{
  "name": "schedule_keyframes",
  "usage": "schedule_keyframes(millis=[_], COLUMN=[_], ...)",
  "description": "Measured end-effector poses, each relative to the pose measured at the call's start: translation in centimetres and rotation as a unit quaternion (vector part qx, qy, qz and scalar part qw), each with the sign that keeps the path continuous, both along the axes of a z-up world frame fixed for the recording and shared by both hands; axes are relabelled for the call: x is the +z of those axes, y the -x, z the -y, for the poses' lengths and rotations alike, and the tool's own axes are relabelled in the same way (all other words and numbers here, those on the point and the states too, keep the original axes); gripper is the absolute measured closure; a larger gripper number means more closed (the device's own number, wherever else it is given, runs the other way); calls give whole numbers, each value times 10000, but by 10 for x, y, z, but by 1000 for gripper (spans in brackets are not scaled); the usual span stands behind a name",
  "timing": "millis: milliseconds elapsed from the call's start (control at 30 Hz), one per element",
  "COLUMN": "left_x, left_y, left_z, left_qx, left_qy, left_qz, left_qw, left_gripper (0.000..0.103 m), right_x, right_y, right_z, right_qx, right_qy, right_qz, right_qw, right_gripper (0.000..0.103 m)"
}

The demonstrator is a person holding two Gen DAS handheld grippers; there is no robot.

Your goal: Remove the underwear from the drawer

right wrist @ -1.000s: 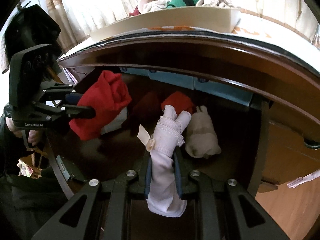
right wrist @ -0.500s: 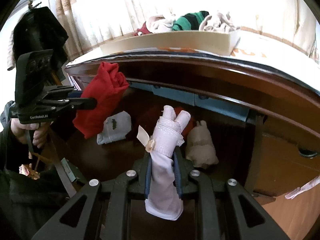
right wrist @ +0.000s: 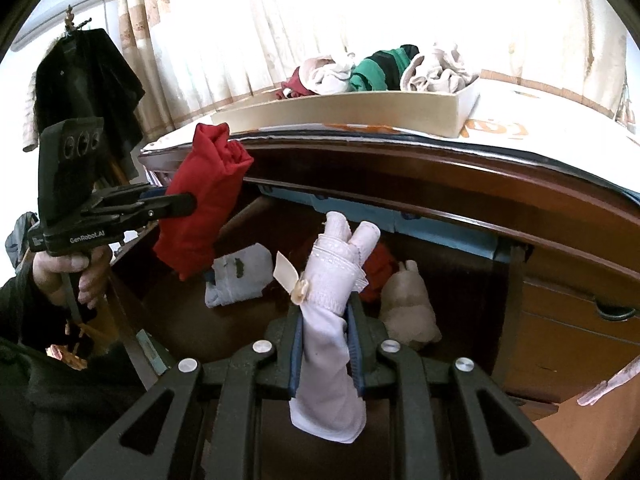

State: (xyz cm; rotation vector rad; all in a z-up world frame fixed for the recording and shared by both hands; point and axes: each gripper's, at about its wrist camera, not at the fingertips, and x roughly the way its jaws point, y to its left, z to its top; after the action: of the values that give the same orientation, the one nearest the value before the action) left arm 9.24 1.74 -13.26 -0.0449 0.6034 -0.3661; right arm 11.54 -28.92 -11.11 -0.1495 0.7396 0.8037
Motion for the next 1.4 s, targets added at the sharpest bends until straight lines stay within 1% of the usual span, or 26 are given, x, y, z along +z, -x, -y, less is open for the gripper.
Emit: schedule_keyframes(millis=[100, 233, 400, 767, 900, 1133, 1400], left_x=[2, 4, 10, 36, 45, 57, 70], left_y=[1, 2, 5, 11, 10, 7, 0], left_z=[-3, -10, -11, -11, -11, -16, -16], left_qx=[86, 171, 209, 297, 338, 527, 628], left_qy=[50, 215, 241, 147, 98, 159, 66], left_qz=[56, 103, 174, 401, 433, 459, 498], left_qw=[9999, 9996, 9993, 9986, 9984, 9974, 9968], left_gripper=[76, 76, 76, 76, 76, 76, 76], right_x=[4, 13, 25, 49, 58, 70, 80], right_y=[1, 4, 5, 9, 9, 10, 9], right_z=[-1, -1, 1, 1, 0, 0, 0], right_qx=[21, 21, -11, -1, 10, 2, 9], right_qy=[-45, -125, -215, -370, -410, -533, -563], right_qz=[41, 132, 246, 516, 612, 777, 921], right_qw=[10000, 9998, 9995, 9980, 9973, 9955, 9942], right_gripper=[82, 82, 82, 82, 82, 82, 82])
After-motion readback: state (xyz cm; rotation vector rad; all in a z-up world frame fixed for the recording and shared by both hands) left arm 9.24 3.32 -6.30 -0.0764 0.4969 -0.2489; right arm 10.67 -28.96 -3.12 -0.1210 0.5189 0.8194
